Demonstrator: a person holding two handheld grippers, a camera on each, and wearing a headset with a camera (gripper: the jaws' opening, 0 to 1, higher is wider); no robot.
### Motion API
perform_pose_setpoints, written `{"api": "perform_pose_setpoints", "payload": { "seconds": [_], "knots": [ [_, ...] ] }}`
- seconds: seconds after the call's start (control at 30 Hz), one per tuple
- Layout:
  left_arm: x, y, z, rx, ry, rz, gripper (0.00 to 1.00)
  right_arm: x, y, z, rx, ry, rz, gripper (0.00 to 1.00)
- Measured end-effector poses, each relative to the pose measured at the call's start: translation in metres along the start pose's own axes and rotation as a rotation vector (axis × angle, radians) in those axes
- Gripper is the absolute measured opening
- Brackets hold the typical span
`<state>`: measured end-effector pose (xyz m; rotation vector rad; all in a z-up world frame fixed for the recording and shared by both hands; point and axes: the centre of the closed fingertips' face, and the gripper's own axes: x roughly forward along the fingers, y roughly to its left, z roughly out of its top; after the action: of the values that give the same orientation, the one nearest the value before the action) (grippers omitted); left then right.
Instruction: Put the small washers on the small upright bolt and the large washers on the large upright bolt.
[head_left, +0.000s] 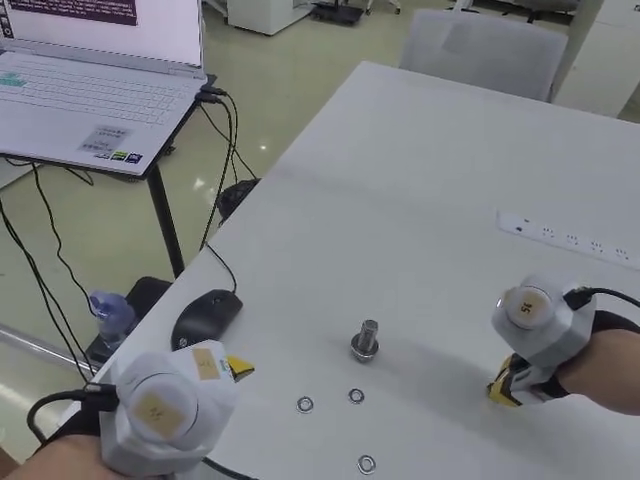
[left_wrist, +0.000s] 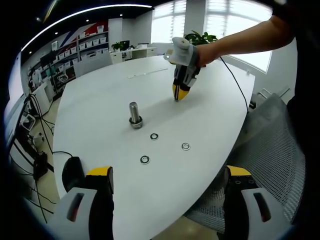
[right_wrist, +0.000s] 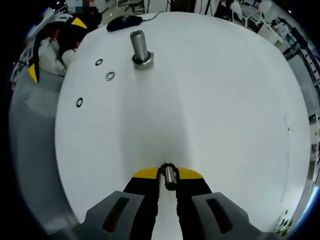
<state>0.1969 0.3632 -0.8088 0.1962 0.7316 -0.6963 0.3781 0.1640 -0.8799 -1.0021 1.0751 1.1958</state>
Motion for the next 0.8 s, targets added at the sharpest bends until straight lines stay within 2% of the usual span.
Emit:
{"api": "perform_pose_setpoints", "payload": {
  "seconds": [0.53, 0.8],
  "knots": [
    [-0.0008, -0.0016, 0.0013, 0.006, 0.001, -0.007, 0.89, -0.0017, 0.0074, -0.0018, 0.003, -0.001, -0.02, 0.13],
    [-0.0013, -0.0023, 0.0007, 0.008, 0.004, -0.011, 0.88, -0.0003, 0.0104, -0.0034, 0.013, 0.0, -0.011, 0.13]
  ]
}}
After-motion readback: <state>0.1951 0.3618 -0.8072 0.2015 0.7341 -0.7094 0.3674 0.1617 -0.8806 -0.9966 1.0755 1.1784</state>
